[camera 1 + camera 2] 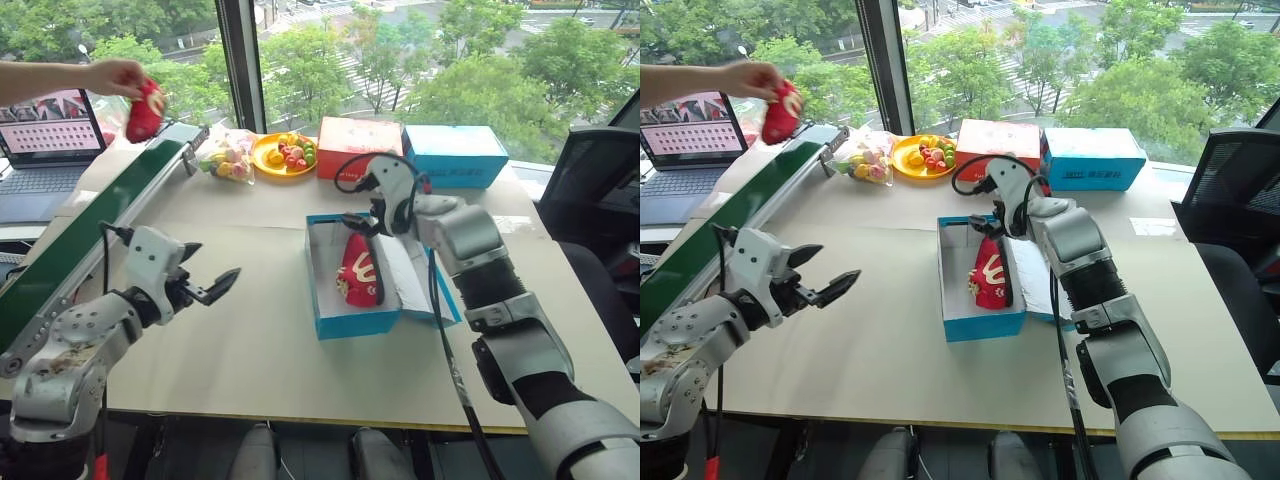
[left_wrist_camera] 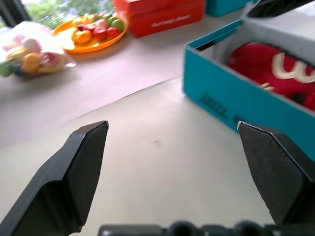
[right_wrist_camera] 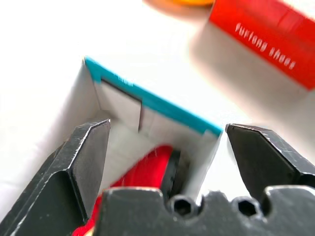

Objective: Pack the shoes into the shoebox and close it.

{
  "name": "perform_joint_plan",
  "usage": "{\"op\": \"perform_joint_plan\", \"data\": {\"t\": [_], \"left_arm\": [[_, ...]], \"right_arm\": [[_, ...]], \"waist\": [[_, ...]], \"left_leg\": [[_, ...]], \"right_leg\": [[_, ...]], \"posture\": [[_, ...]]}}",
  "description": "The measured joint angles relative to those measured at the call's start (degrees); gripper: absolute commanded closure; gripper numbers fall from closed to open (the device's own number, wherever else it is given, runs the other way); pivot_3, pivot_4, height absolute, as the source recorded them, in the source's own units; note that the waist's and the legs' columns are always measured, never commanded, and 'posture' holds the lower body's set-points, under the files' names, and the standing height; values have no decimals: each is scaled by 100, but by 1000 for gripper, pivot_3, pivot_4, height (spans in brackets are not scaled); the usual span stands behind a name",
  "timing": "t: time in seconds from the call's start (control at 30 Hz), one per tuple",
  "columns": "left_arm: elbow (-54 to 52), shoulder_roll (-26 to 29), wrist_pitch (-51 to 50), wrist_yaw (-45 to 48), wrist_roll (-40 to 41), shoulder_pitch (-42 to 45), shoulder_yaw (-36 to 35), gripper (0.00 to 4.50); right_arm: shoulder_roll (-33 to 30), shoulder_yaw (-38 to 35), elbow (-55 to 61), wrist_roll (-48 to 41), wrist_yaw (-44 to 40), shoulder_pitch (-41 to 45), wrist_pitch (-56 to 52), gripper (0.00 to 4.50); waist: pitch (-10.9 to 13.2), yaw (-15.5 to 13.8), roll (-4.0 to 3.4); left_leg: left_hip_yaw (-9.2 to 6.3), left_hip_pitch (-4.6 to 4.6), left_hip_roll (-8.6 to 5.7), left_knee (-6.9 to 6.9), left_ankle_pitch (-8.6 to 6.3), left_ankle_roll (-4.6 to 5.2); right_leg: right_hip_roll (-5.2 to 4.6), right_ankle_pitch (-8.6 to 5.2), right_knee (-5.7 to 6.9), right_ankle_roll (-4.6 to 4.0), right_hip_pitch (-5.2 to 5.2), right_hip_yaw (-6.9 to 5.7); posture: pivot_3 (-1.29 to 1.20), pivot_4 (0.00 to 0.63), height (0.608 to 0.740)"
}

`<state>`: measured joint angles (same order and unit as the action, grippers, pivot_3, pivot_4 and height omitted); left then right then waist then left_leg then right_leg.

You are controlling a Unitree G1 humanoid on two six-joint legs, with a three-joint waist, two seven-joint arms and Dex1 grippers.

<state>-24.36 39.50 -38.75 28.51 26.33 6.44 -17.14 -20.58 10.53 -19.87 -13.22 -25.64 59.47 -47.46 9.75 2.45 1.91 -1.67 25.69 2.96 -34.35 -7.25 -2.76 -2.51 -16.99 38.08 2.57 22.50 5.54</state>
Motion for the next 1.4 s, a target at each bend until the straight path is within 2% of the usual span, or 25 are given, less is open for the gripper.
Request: {"op": "perform_joint_plan", "data": {"t": [0.1, 0.2, 0.37, 0.57, 0.73, 0.9, 1.1, 1.2, 1.4], "left_arm": [[456, 32, 130, -126, -203, 138, -117, 0], [1069, 134, 443, -200, -473, 289, -267, 0], [2315, 161, 1022, -310, -716, 642, -579, 0], [3830, 268, 1780, -456, -817, 1257, -945, 0], [5145, 752, 2249, -76, -912, 1760, -928, 0], [6739, 1469, 2828, 793, -1284, 2784, -441, 0], [8693, 1807, 3154, 1058, -1651, 4162, -146, 0], [9259, 1911, 3258, 1065, -1763, 4564, -97, 0], [9908, 1926, 3246, 804, -1835, 4883, -154, 0]], "right_arm": [[44, -413, 432, -421, -326, -45, -90, 18], [40, -888, 1281, -1266, -928, -411, -547, 18], [195, -1093, 2115, -2071, -1303, -1098, -980, 18], [447, -849, 2457, -1877, -1118, -1662, -514, 18], [390, -432, 2675, -1606, -1097, -1888, -268, 18], [395, -381, 2814, -1606, -1146, -1896, -152, 18], [405, -331, 2826, -1592, -1152, -1896, -88, 18], [406, -334, 2826, -1558, -1141, -1896, -61, 18], [400, -338, 2826, -1504, -1107, -1904, -54, 18]], "waist": [[0, -2, 0], [0, -7, 0], [0, 15, 0], [-1, 14, 1], [0, 7, 2], [-2, -9, 5], [-2, -3, 9], [-2, 8, 9], [-1, 9, 11]], "left_leg": [[-1, 0, 1, 0, 0, 0], [-3, -4, 1, 4, 0, 0], [-2, -7, 2, 3, 1, 0], [-1, -9, 2, 4, 1, -1], [-2, -1, 2, 6, 2, -3], [-1, -2, 0, 5, 3, -5], [-3, 22, 1, 3, 4, -5], [-2, 54, 1, -3, 5, -6], [-3, 54, 2, -17, 5, -6]], "right_leg": [[0, 0, 1, 0, -1, -2], [0, -1, 0, -1, -6, -6], [0, 0, 5, -2, -4, -5], [-1, 0, 3, -2, -4, -5], [1, 0, 7, -2, 7, -8], [-1, -1, 3, -1, 3, -12], [1, -1, 7, 0, 25, -15], [0, -1, 39, 0, 69, -15], [1, -1, 56, 0, 71, -19]], "posture": [[0, 150, 739], [0, 150, 739], [0, 150, 739], [0, 150, 739], [0, 150, 739], [0, 150, 739], [0, 150, 739], [0, 150, 739], [0, 150, 739]]}}
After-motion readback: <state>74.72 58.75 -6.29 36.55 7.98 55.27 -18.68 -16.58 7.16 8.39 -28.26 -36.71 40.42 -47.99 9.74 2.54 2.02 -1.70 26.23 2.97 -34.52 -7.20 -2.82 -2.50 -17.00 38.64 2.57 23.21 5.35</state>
